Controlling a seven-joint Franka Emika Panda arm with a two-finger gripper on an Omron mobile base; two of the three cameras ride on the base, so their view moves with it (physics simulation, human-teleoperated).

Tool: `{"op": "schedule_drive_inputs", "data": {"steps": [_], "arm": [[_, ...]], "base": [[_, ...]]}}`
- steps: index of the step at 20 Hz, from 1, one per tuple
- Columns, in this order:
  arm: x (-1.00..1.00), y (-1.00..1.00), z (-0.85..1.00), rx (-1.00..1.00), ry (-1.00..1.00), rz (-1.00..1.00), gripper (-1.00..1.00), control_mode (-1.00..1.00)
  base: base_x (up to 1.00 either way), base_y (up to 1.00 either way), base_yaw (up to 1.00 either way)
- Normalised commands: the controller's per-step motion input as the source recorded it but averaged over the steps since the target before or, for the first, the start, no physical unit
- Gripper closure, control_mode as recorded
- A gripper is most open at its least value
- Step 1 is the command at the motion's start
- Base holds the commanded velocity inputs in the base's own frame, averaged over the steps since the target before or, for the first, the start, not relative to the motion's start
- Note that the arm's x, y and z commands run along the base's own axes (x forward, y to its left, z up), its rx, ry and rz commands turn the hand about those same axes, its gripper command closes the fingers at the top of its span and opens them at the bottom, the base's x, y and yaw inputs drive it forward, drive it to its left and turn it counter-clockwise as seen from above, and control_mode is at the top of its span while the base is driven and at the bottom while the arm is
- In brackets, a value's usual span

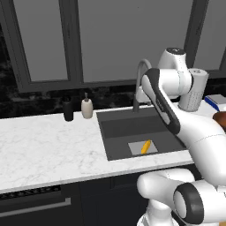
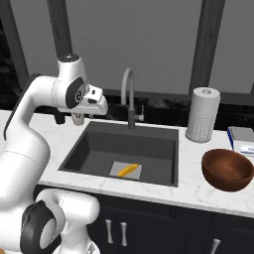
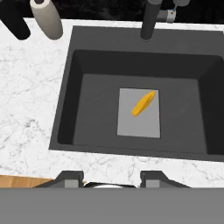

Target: Pick the corn from the sink and place it in the bowl. Then pick the bowl and place it in the microwave. Then close the microwave door and press the start button.

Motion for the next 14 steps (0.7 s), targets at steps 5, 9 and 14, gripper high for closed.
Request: {"op": "schedule_drive_inputs", "data": {"steps": [5, 9, 14], "arm": [[-0.03, 0.01, -0.05, 0.00, 0.00, 0.00, -1.00, -1.00], [-0.11, -0.45, -0.69, 0.06, -0.09, 0.00, -1.00, -1.00], [0.00, -0.82, -0.79, 0.15, 0.00, 0.00, -1.00, -1.00]], "base": [[0.00, 0.00, 0.00], [0.00, 0.00, 0.00], [0.00, 0.00, 0.00]]}}
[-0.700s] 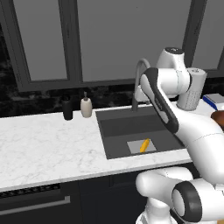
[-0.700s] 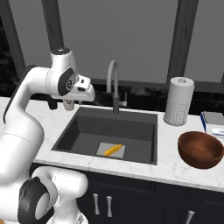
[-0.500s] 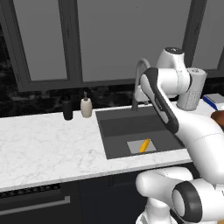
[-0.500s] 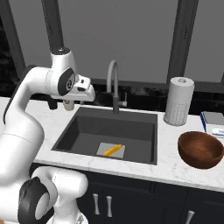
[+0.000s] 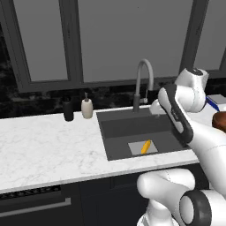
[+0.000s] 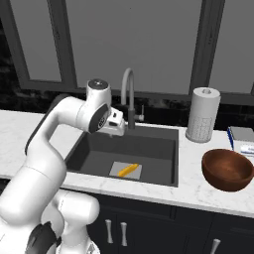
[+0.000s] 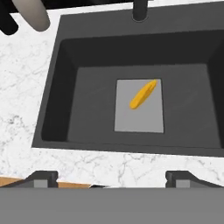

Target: Pick the corn from the sink and place it in the bowl. Then pick the bowl and place it in the microwave. Then close the microwave door and press the start button.

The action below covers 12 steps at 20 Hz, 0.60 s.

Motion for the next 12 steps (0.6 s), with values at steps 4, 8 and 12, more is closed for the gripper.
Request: {"op": "schedule_drive_inputs", "data": {"steps": [4, 8, 12], "arm": [[0.09, -0.45, -0.40, 0.10, 0.13, -0.05, -1.00, -1.00], [0.24, -0.14, -0.14, 0.02, 0.17, -0.08, -1.00, -1.00], [0.31, -0.18, -0.30, 0.05, 0.17, -0.09, -1.00, -1.00]], "base": [[0.00, 0.00, 0.00], [0.00, 0.00, 0.00], [0.00, 0.00, 0.00]]}}
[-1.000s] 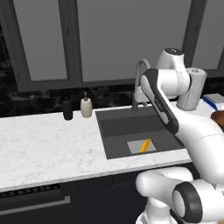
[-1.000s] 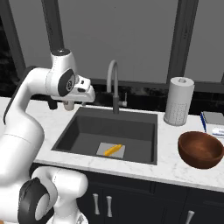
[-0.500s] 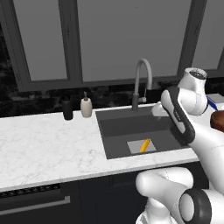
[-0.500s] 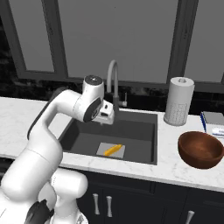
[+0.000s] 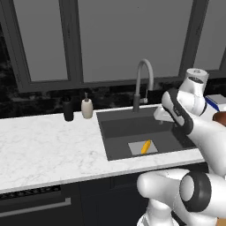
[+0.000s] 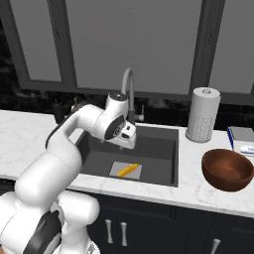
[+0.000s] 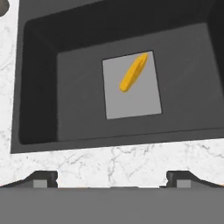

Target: Pick the corn from the sink and place it in the bowl. Then pick the bowl and place it in the microwave. Then close the microwave door and press the start button.

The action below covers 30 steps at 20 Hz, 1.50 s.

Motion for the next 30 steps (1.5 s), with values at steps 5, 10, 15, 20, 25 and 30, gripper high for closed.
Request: {"op": "schedule_drive_inputs", "data": {"steps": [5, 10, 15, 20, 25, 30], "arm": [[0.15, -0.37, -0.60, 0.10, 0.13, -0.07, -1.00, -1.00], [0.23, -0.13, -0.59, 0.02, 0.09, -0.01, -1.00, -1.00], [0.20, -0.12, -0.26, 0.02, 0.02, 0.00, -1.00, -1.00], [0.04, -0.40, -0.20, 0.10, 0.00, 0.00, -1.00, -1.00], [0.20, -0.19, -0.32, 0.05, 0.01, 0.00, -1.00, -1.00], [0.39, -0.06, -0.33, 0.04, 0.03, 0.00, -1.00, -1.00]], "base": [[0.00, 0.00, 0.00], [0.00, 0.00, 0.00], [0.00, 0.00, 0.00], [0.00, 0.00, 0.00], [0.00, 0.00, 0.00], [0.00, 0.00, 0.00]]}}
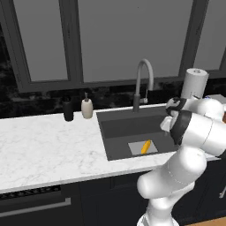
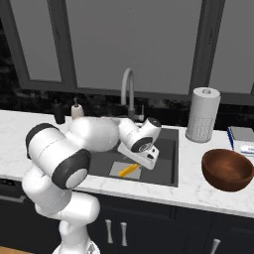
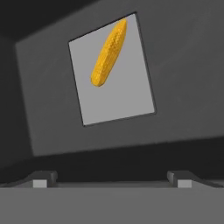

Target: Pick the corn from the sink and place it in the bowl. Then pick the bowl and place it in the microwave. Then close the microwave door and press the start button.

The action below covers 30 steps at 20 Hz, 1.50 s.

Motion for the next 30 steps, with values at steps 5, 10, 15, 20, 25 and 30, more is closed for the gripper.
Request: {"op": "schedule_drive_inputs", "data": {"steps": [5, 10, 15, 20, 25, 30], "arm": [[0.51, 0.00, -0.35, 0.00, 0.02, 0.00, -1.00, -1.00], [0.47, 0.08, -0.43, 0.00, 0.03, 0.00, -1.00, -1.00], [0.30, 0.26, -0.35, 0.00, 0.05, -0.01, -1.00, -1.00], [0.24, 0.42, -0.26, 0.00, 0.09, -0.05, -1.00, -1.00], [0.04, 0.31, -0.27, 0.00, 0.10, -0.06, -1.00, -1.00], [0.00, 0.09, -0.32, 0.00, 0.07, -0.03, -1.00, -1.00]], "base": [[0.00, 0.00, 0.00], [0.00, 0.00, 0.00], [0.00, 0.00, 0.00], [0.00, 0.00, 0.00], [0.00, 0.00, 0.00], [0.00, 0.00, 0.00]]}}
